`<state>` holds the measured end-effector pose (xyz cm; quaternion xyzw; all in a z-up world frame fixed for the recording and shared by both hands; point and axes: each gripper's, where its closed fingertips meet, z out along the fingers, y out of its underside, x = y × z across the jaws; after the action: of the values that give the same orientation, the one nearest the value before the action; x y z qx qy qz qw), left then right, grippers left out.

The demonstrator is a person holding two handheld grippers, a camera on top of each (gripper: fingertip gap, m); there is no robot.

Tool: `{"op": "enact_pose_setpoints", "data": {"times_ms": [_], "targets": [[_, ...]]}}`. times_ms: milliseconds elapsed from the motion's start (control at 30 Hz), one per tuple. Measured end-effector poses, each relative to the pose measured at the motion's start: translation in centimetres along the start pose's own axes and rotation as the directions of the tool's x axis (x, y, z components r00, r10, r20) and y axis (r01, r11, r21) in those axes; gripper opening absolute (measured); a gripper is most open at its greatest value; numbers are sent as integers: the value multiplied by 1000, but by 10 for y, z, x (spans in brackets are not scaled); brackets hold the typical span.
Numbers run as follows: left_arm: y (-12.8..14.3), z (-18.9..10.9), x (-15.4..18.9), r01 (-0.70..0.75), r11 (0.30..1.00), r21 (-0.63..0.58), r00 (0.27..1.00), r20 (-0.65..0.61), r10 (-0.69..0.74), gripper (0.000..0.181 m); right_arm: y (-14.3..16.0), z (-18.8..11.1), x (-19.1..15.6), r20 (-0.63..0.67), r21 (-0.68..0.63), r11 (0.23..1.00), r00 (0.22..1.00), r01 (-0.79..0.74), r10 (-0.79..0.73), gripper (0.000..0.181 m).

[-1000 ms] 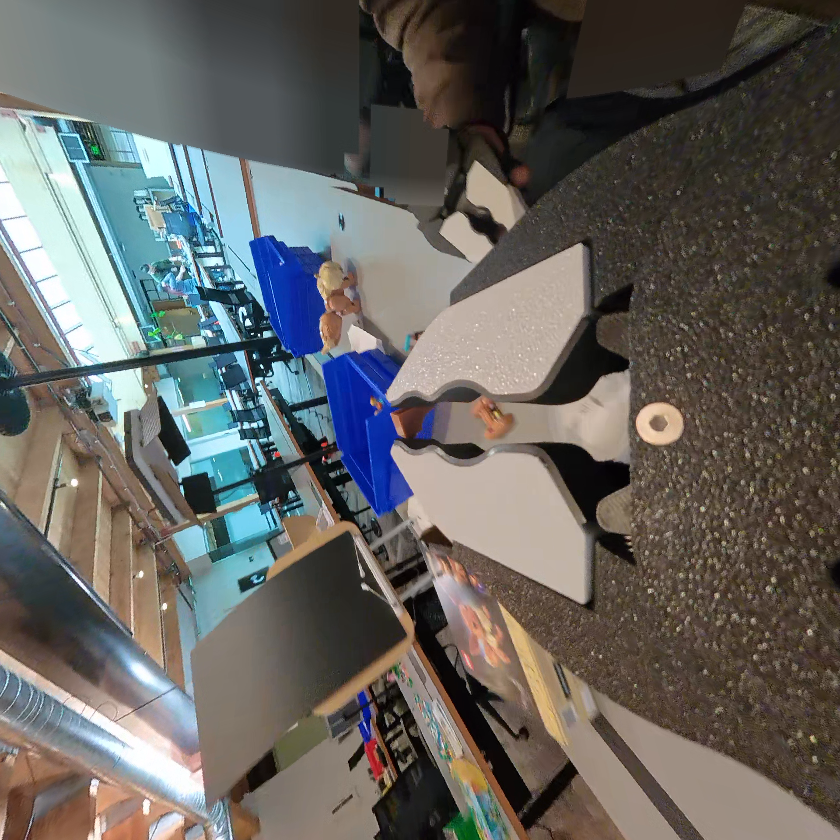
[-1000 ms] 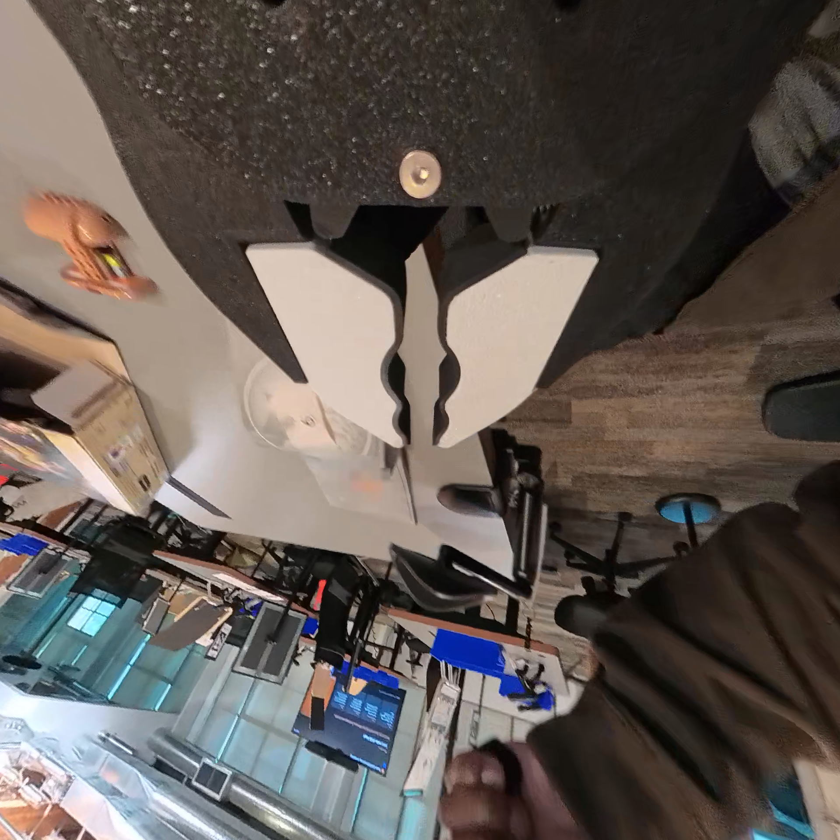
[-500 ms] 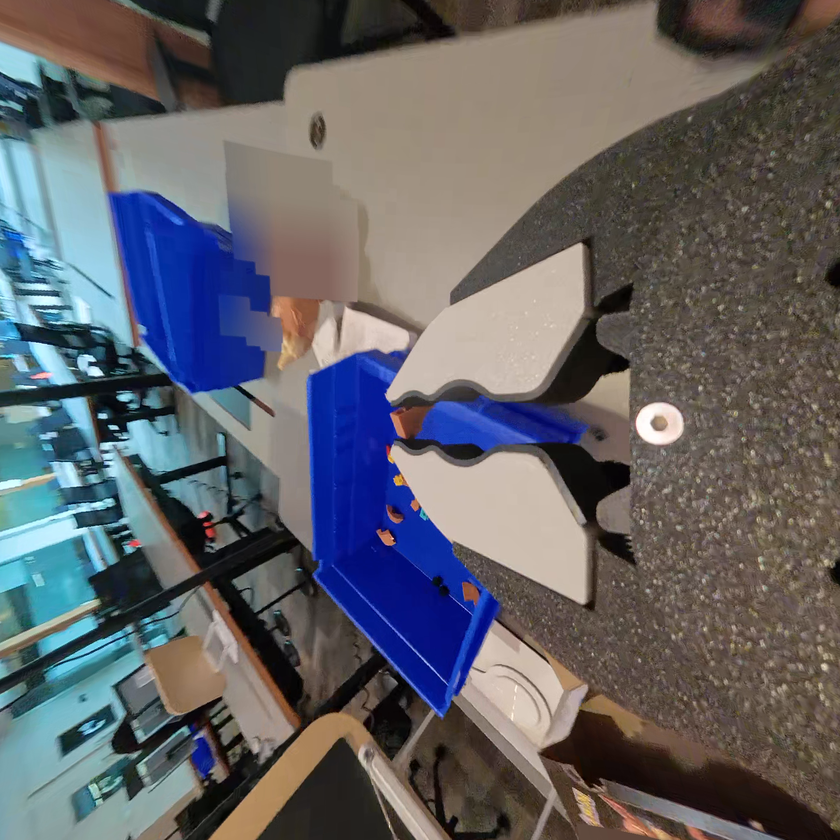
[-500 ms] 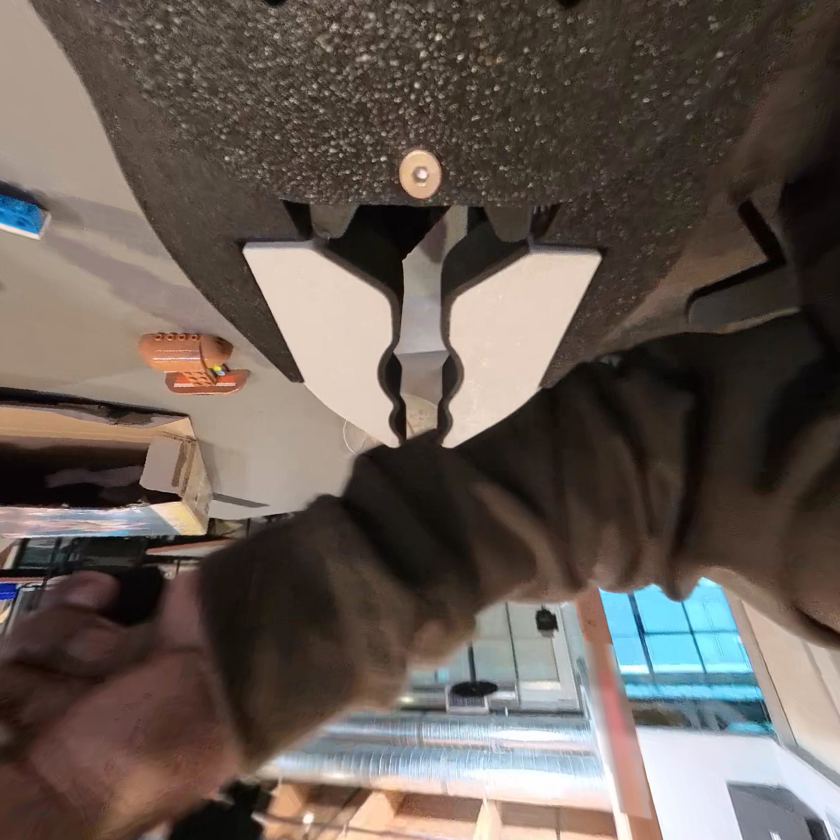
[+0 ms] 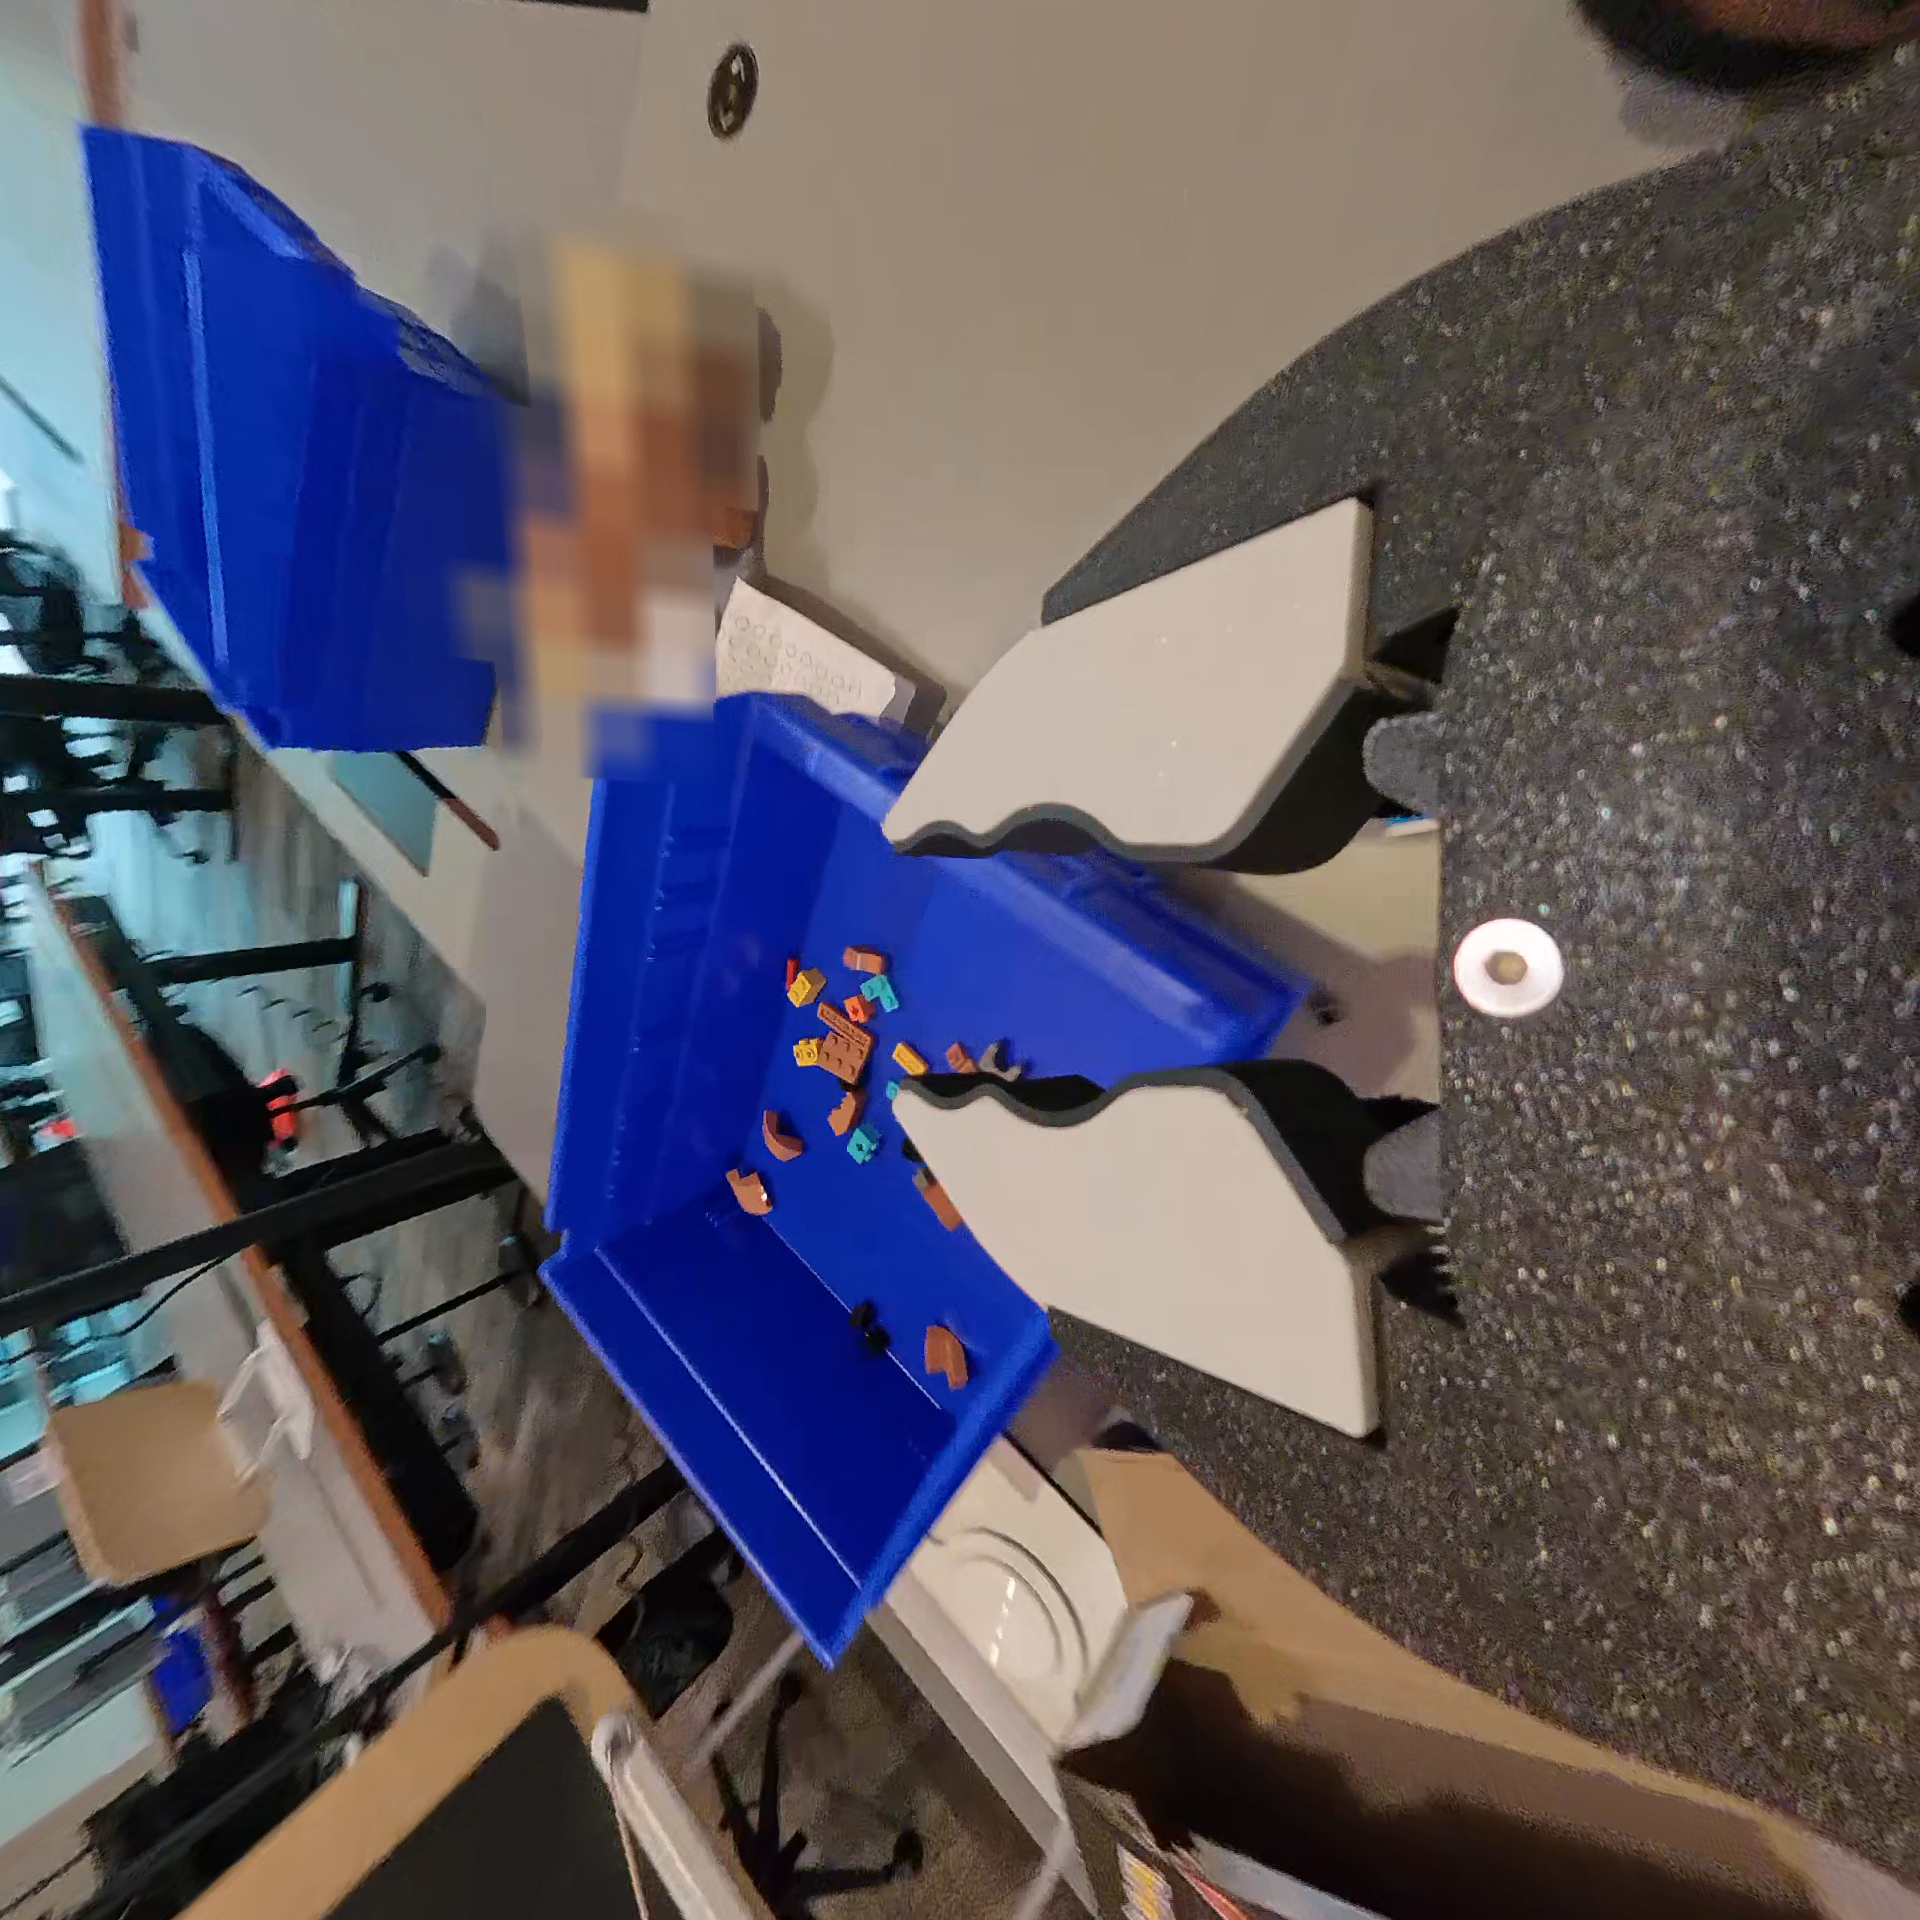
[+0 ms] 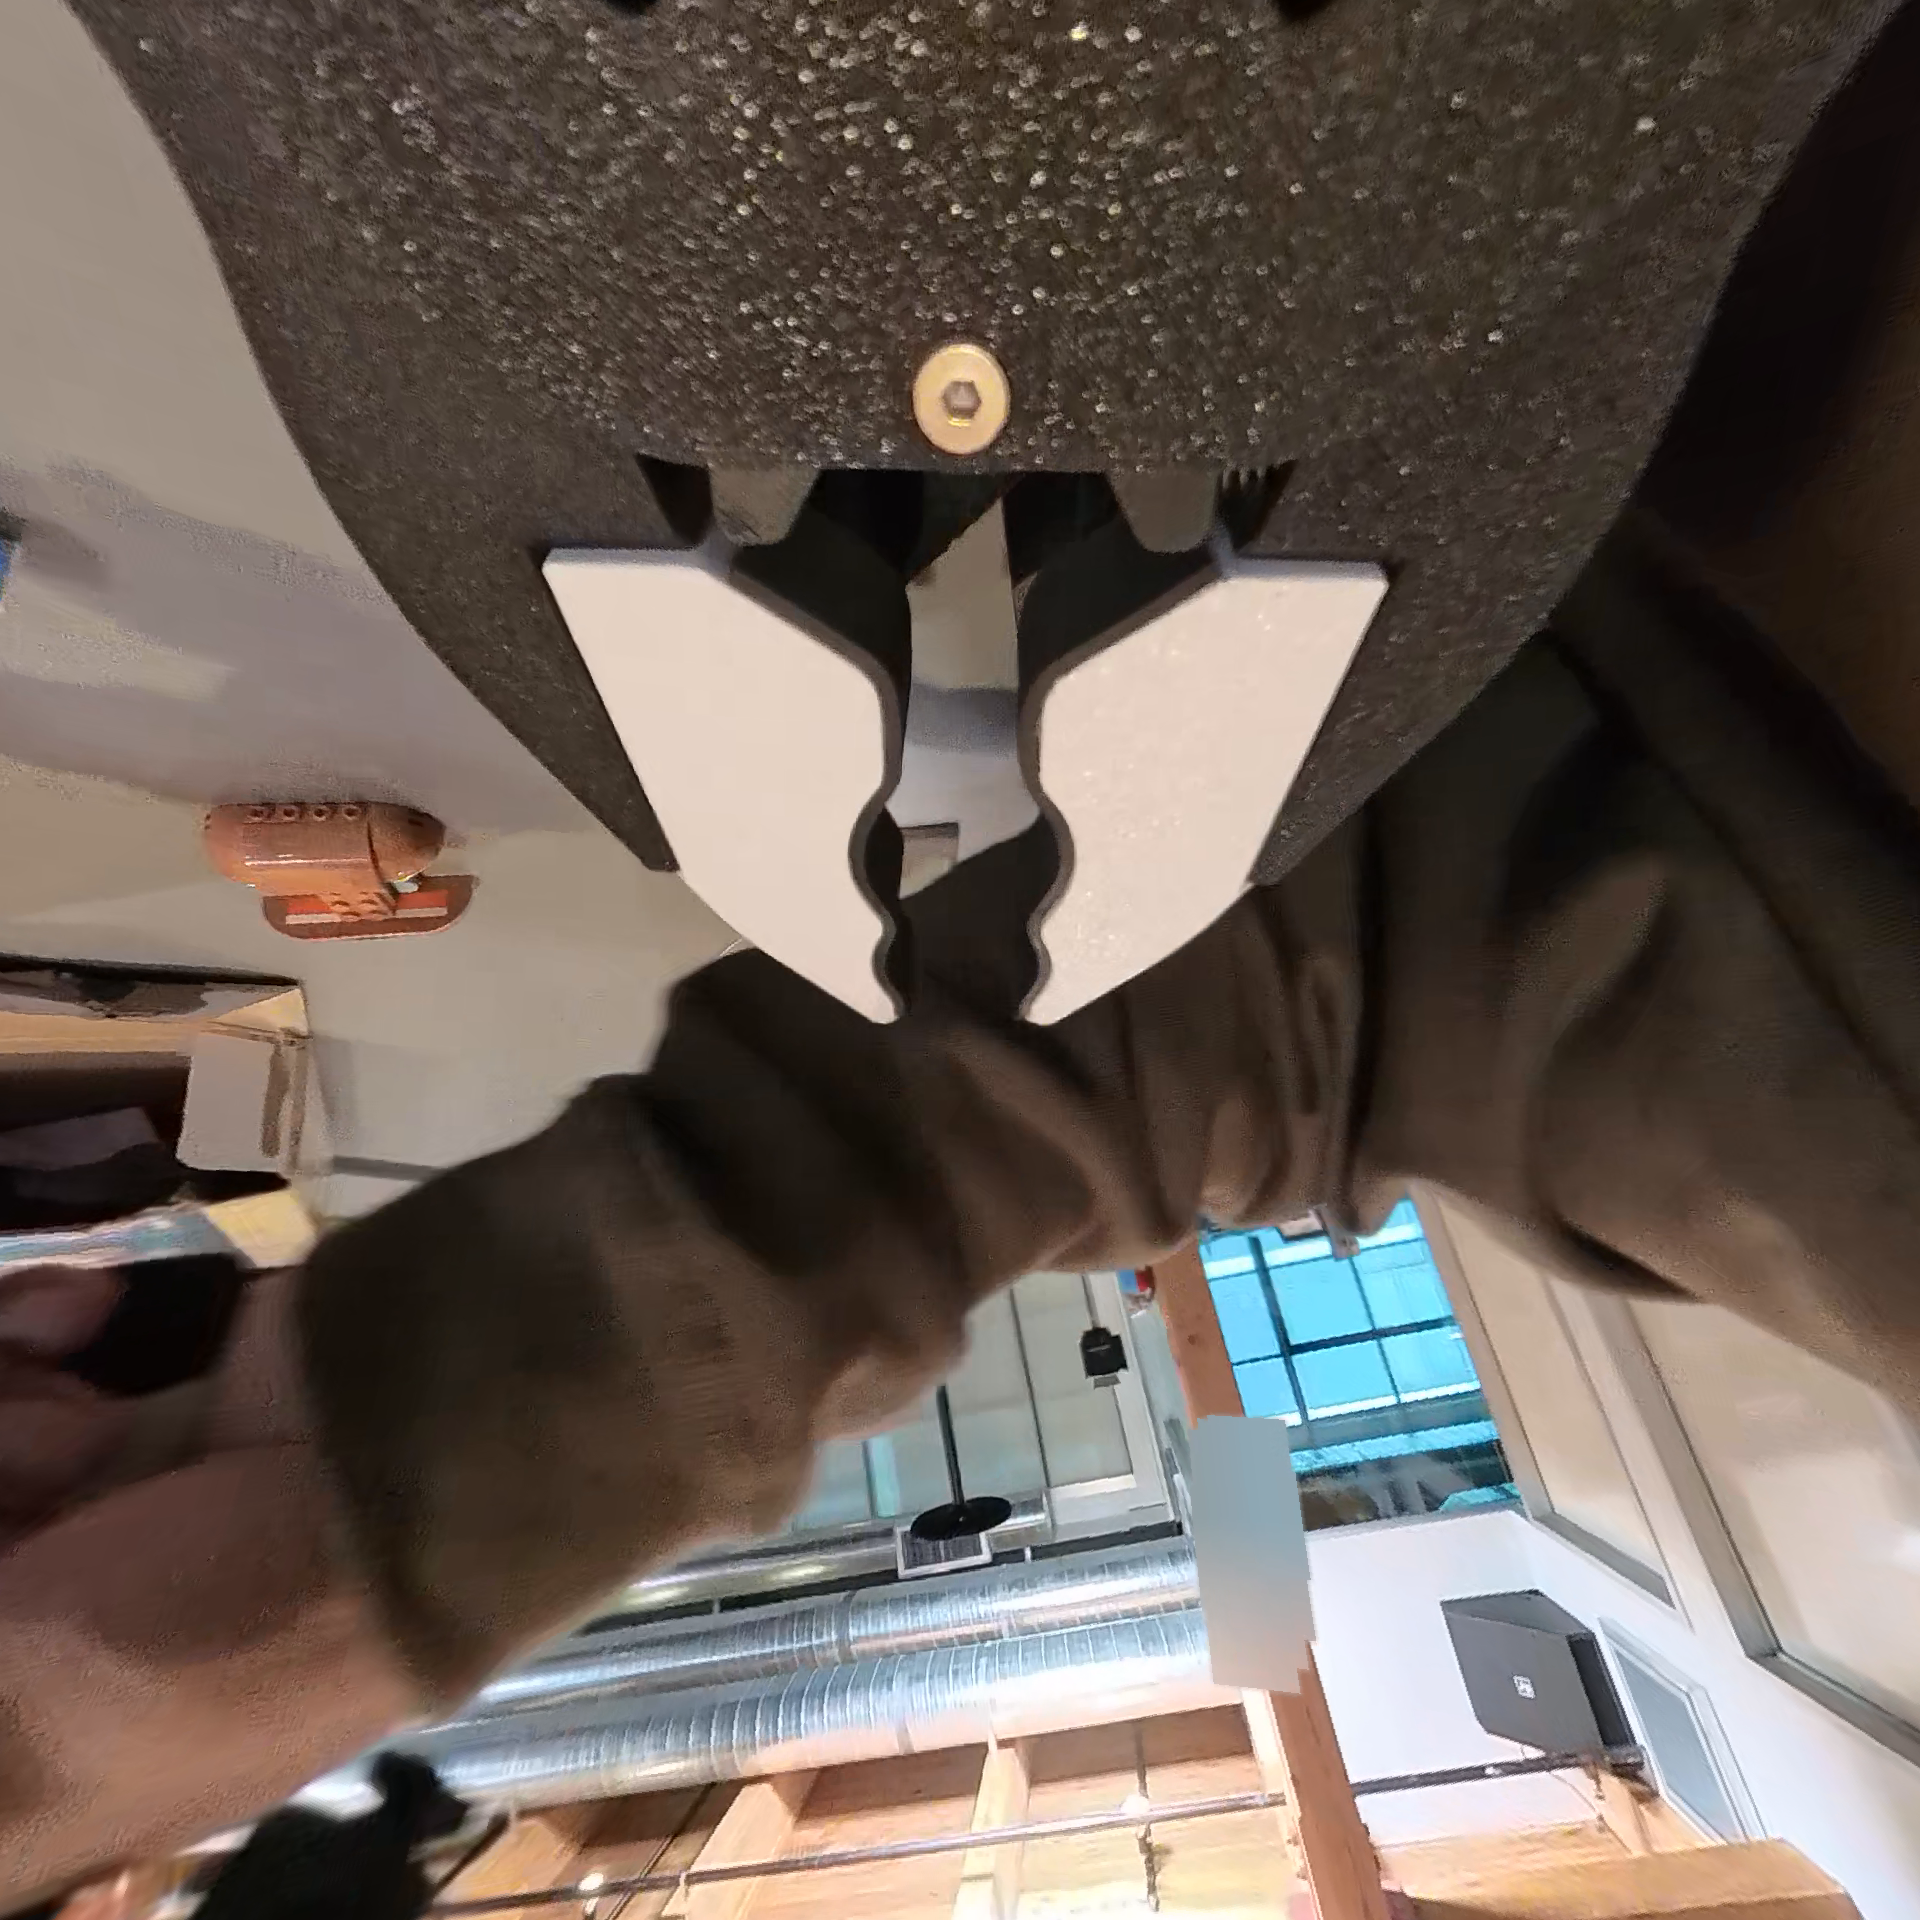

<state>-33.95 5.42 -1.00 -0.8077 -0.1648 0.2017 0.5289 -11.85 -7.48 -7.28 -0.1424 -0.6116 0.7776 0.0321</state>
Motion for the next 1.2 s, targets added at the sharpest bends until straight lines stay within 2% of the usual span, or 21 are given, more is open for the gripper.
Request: {"op": "enact_pose_setpoints", "data": {"times_ms": [67, 167, 233, 300, 400, 467, 533, 600, 700, 767, 833, 867, 900, 967, 1033, 1133, 1200], "targets": [[6, -46, 12, 2, 998, 58, 999, 34, -4, 39, 3, 1, -4, 16, -18, 1000, 1000, 15, -15, 19], [28, -133, 30, -34, 991, 129, 991, 131, 17, 39, 12, 4, -16, 49, -67, 994, 995, 90, -87, 19], [54, -199, 40, -78, 984, 158, 973, 227, 41, 39, 21, 8, -28, 81, -109, 977, 981, 186, -177, 19], [93, -266, 52, -109, 984, 142, 947, 314, 59, 38, 31, 10, -45, 122, -124, 936, 941, 329, -314, 19], [178, -366, 71, -44, 998, 44, 880, 475, 18, 38, 43, 10, -90, 229, -4, 852, 830, 523, -509, 15], [251, -430, 92, 94, 995, -29, 818, 572, -61, 38, 65, 11, -129, 355, 64, 815, 750, 575, -557, 13], [327, -489, 122, 255, 966, -49, 735, 659, -160, 38, 97, 17, -156, 459, 69, 777, 672, 626, -582, 14], [398, -542, 159, 388, 921, -18, 619, 746, -246, 38, 131, 24, -176, 549, 68, 736, 591, 674, -591, 14], [485, -613, 216, 452, 883, 125, 391, 863, -322, 35, 173, 35, -194, 654, 61, 685, 490, 726, -577, 15], [528, -655, 253, 400, 863, 308, 203, 889, -411, 34, 192, 41, -200, 699, 51, 675, 457, 736, -550, 15], [563, -694, 289, 257, 836, 485, 27, 861, -507, 30, 207, 48, -203, 737, 20, 688, 454, 726, -501, 15], [578, -712, 306, 170, 819, 548, -50, 835, -548, 30, 214, 51, -204, 752, 0, 696, 459, 718, -474, 16], [592, -726, 320, 90, 797, 597, -97, 802, -590, 30, 220, 54, -204, 766, -20, 701, 461, 713, -447, 16], [618, -746, 334, 22, 777, 630, -128, 772, -622, 28, 236, 60, -202, 794, -54, 690, 451, 721, -409, 15], [641, -760, 331, 29, 795, 605, -122, 792, -598, 26, 253, 67, -196, 815, -91, 655, 433, 750, -384, 15], [672, -777, 306, 74, 820, 567, -81, 823, -562, 23, 273, 76, -186, 836, -149, 601, 425, 785, -348, 16], [699, -784, 285, 157, 844, 513, -61, 858, -511, 20, 283, 83, -181, 841, -190, 574, 433, 796, -323, 16]]}}
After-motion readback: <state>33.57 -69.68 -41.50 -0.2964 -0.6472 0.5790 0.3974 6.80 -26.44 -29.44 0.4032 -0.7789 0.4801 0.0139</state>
